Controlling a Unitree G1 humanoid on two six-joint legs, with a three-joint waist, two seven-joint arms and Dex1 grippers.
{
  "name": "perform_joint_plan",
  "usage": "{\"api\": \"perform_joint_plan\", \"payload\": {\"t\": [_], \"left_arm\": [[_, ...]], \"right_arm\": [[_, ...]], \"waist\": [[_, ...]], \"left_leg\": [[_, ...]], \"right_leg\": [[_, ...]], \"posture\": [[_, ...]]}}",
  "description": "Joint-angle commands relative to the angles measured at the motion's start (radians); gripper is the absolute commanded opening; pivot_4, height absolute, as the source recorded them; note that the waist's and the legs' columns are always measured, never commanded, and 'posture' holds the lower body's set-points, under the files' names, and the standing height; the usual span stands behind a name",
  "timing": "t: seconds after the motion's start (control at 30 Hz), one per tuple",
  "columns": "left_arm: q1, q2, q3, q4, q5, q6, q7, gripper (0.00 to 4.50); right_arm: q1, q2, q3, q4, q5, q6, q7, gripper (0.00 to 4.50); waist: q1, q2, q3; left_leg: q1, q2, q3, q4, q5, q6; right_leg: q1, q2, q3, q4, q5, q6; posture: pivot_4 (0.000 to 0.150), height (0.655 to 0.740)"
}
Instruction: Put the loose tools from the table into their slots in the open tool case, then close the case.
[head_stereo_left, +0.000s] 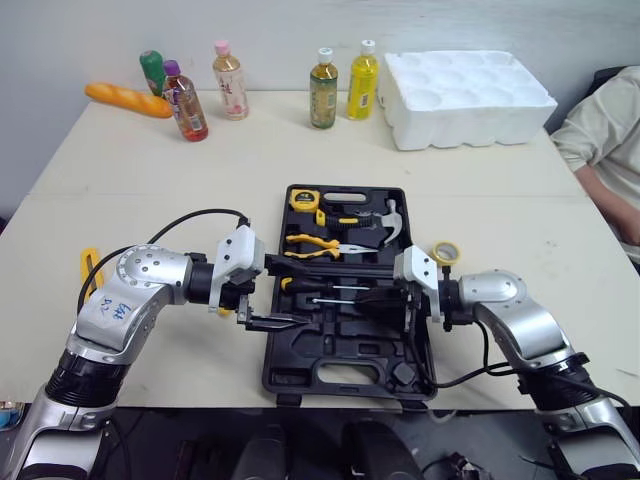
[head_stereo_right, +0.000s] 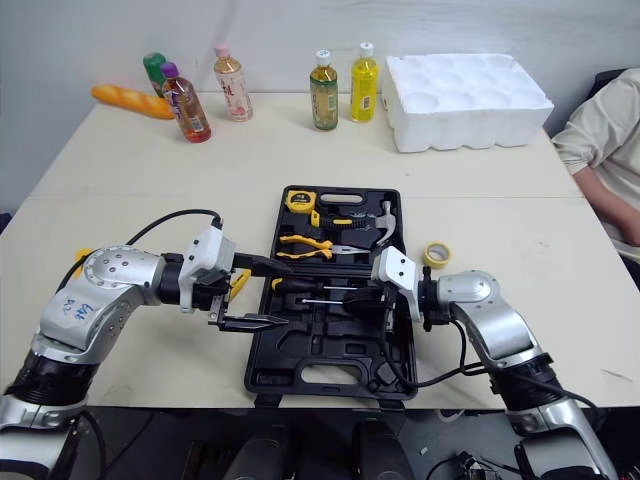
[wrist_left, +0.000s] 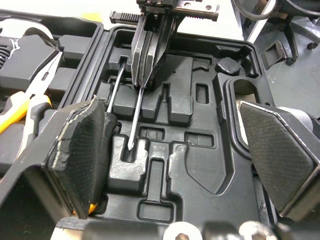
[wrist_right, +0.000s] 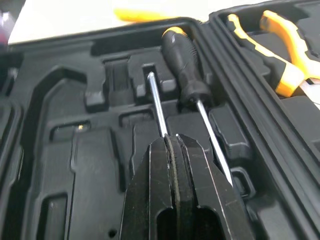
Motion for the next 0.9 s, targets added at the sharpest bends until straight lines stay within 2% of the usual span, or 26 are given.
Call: {"api": "perform_joint_plan", "payload": {"t": [0.03,0.2,0.33,0.47,0.53,0.6,0.63,0.67,0.77,0.83,0.9], "left_arm": [[-0.025,0.005,0.011,0.021,0.005,-0.022,-0.014,4.5],[-0.032,0.005,0.011,0.029,0.007,-0.027,-0.02,4.5],[0.0,0.011,0.019,0.026,0.01,-0.05,-0.023,4.5],[0.065,0.0,0.091,0.011,-0.047,0.003,0.036,4.5],[0.124,-0.005,0.191,0.003,-0.155,0.11,0.076,4.5],[0.262,0.018,0.357,-0.01,-0.239,0.187,0.101,4.5],[0.319,0.03,0.417,-0.024,-0.26,0.207,0.11,4.5],[0.355,0.036,0.452,-0.042,-0.274,0.218,0.122,4.5],[0.591,0.041,0.673,-0.086,-0.256,0.214,0.161,4.5],[0.69,0.018,0.827,-0.017,-0.269,0.221,0.196,4.5],[0.766,0.011,0.943,0.064,-0.255,0.198,0.206,4.5]], "right_arm": [[0.023,-0.015,0.102,0.072,-0.15,0.044,-0.069,0.05],[0.032,-0.005,0.123,0.065,-0.159,0.13,-0.121,0.05],[0.104,0.017,0.025,-0.037,-0.073,0.07,-0.153,0.05],[0.114,0.045,-0.106,-0.15,0.026,0.055,-0.196,0.05],[0.109,0.047,-0.173,-0.19,0.071,0.095,-0.229,0.05],[0.129,-0.001,-0.293,-0.246,0.179,0.172,-0.211,0.65],[0.142,-0.029,-0.341,-0.266,0.223,0.204,-0.195,0.82],[0.155,-0.049,-0.371,-0.279,0.252,0.224,-0.184,1.24],[0.215,-0.186,-0.57,-0.258,0.361,0.309,-0.116,2.7],[0.257,-0.257,-0.655,-0.197,0.357,0.304,-0.087,3.74],[0.292,-0.311,-0.709,-0.109,0.311,0.264,-0.082,4.41]], "waist": [[-0.001,-0.003,-0.002],[-0.004,-0.009,-0.006],[-0.001,-0.008,-0.006],[-0.001,-0.006,-0.005],[-0.002,-0.004,-0.004],[-0.008,-0.003,-0.003],[-0.01,-0.002,-0.002],[-0.008,-0.002,-0.002],[-0.002,-0.001,-0.001],[0.001,-0.001,-0.001],[0.005,-0.001,-0.001]], "left_leg": [[0.001,0.0,0.0,0.0,0.0,0.0],[0.008,0.0,0.0,0.0,-0.002,0.003],[0.02,0.0,-0.001,-0.004,-0.003,0.002],[0.016,0.0,-0.002,-0.004,-0.004,0.003],[0.009,0.0,-0.002,-0.003,-0.004,0.003],[-0.002,0.0,-0.001,0.0,-0.001,-0.001],[-0.002,0.0,-0.001,-0.001,-0.001,-0.002],[-0.001,0.0,-0.001,-0.002,-0.001,-0.002],[-0.001,0.001,-0.004,-0.005,-0.003,0.002],[0.0,0.001,-0.003,-0.005,-0.004,0.003],[0.001,0.001,-0.004,-0.004,-0.004,0.004]], "right_leg": [[0.001,0.0,0.0,0.0,0.0,0.0],[0.006,0.0,0.001,-0.001,0.0,0.0],[0.018,-0.001,0.0,-0.005,-0.001,-0.002],[0.016,-0.001,-0.001,-0.008,0.0,-0.002],[0.01,-0.001,-0.001,-0.008,0.0,-0.001],[-0.002,-0.001,0.0,0.001,0.0,-0.001],[-0.003,-0.001,0.001,0.002,0.0,-0.001],[-0.003,0.0,0.0,0.001,0.0,-0.001],[-0.001,0.0,-0.001,-0.001,-0.001,-0.002],[0.002,0.0,-0.001,-0.008,-0.001,-0.003],[0.003,-0.001,-0.001,-0.008,-0.001,-0.003]], "posture": [[0.15,0.74],[0.15,0.74],[0.15,0.74],[0.15,0.74],[0.15,0.74],[0.15,0.74],[0.15,0.74],[0.15,0.74],[0.15,0.74],[0.15,0.74],[0.15,0.74]]}}
